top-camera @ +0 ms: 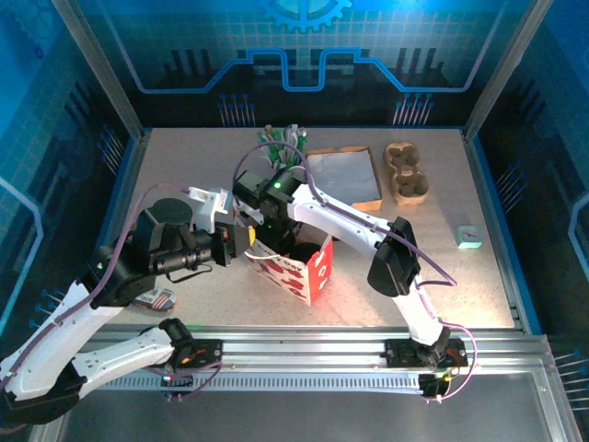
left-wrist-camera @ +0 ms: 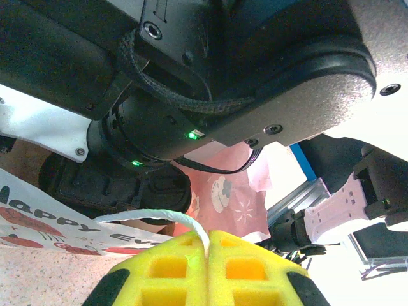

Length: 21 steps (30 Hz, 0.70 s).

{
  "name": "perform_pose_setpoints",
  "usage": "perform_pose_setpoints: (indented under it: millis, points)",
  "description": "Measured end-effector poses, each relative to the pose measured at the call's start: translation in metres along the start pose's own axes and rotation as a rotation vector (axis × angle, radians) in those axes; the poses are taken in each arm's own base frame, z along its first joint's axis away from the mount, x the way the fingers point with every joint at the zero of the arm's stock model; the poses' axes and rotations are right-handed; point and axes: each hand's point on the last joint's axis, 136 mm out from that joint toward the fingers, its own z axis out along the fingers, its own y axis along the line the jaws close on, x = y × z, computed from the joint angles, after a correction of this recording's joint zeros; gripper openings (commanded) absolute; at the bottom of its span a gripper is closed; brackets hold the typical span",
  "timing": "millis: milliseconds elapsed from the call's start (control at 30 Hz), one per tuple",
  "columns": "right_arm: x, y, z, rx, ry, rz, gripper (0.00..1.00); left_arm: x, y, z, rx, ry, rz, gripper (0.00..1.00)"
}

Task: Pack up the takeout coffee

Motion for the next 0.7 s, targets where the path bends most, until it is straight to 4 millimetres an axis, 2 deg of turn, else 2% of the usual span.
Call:
perform_pose_setpoints:
  millis: [700]
  points:
    - [-0.0001,0.0004,0.0015,-0.003,-0.029,0.010,0.49,0.0000,0.0000,0.0000,0.000,0.000,0.003,0.00]
